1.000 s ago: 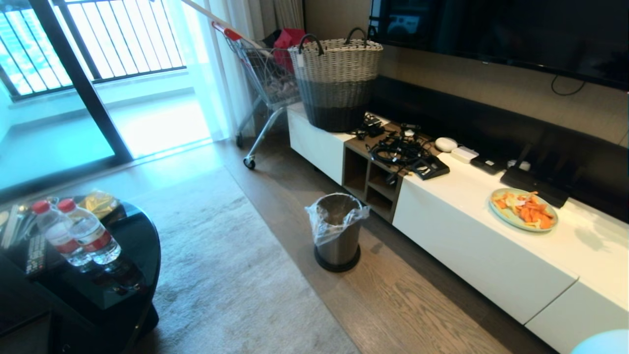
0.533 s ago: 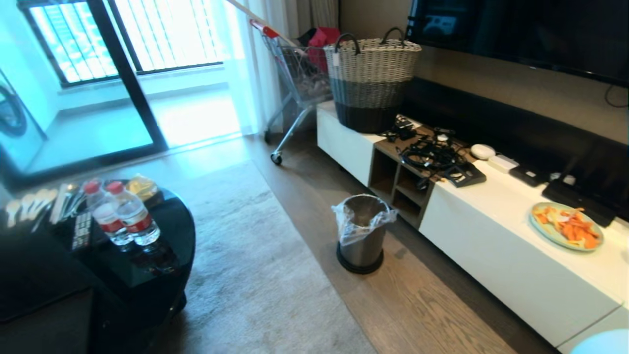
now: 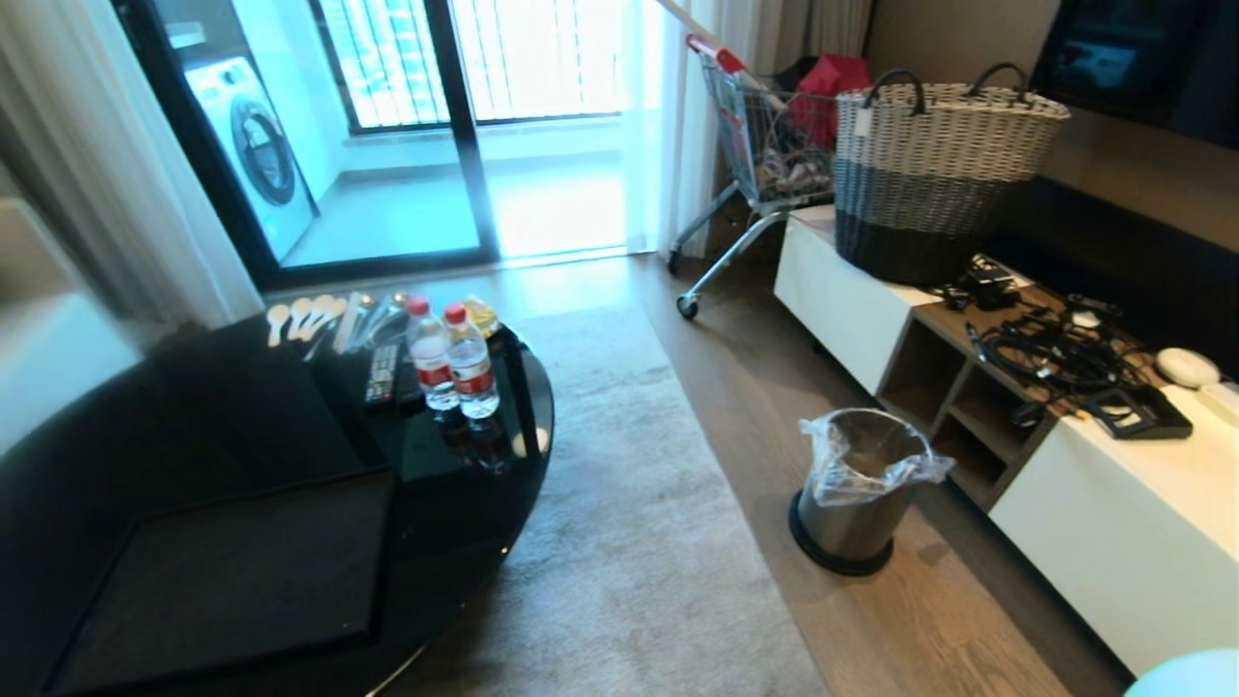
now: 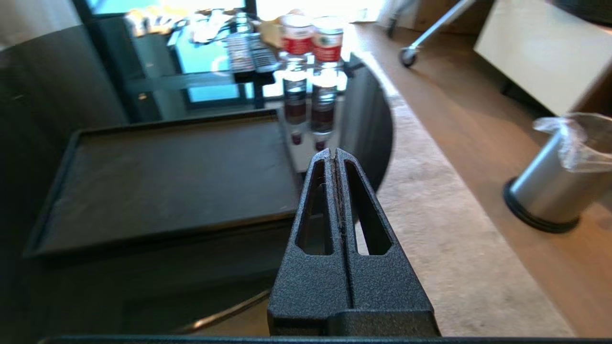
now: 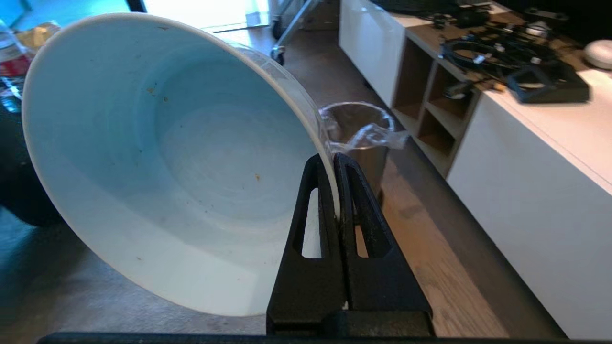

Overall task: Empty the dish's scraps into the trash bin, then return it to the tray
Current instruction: Put the bowl back to the table

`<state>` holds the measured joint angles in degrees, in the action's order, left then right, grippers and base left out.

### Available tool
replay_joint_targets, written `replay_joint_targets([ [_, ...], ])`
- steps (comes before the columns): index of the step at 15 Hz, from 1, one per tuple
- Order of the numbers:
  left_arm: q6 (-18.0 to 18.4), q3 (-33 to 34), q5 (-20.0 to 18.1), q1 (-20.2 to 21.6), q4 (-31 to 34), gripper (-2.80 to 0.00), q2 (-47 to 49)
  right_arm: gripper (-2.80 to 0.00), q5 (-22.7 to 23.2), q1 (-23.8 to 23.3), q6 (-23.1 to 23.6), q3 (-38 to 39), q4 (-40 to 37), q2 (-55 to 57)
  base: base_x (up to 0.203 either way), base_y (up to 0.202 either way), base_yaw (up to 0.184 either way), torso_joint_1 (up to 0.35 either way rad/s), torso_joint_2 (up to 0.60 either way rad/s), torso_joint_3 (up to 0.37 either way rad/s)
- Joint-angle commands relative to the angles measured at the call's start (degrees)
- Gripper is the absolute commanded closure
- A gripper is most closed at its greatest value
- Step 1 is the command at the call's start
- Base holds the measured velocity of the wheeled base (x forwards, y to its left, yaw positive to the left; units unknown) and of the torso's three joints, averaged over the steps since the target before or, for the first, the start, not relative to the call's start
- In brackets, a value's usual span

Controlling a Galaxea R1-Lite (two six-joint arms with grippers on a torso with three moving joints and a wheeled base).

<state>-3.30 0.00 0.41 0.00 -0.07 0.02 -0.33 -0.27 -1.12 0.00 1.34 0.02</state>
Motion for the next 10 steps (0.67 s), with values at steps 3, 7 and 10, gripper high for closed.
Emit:
replay_joint_targets([
  [3,-0.04,0.0,0.02,0.0,-0.01,0.0,-0.02,0.0,-0.02,0.0,-0.02,0.0,0.03,-0.02,-0.001,-0.01,0.17,0.003,0.0,-0.003],
  [7,-0.04,0.0,0.02,0.0,-0.01,0.0,-0.02,0.0,-0.02,0.0,-0.02,0.0,0.07,-0.02,-0.001,-0.009,0.169,0.004,0.0,0.002],
  [10,-0.04,0.0,0.02,0.0,-0.01,0.0,0.06,0.0,-0.02,0.0,-0.02,0.0,0.01,-0.02,-0.001,-0.008,0.169,0.002,0.0,0.004],
])
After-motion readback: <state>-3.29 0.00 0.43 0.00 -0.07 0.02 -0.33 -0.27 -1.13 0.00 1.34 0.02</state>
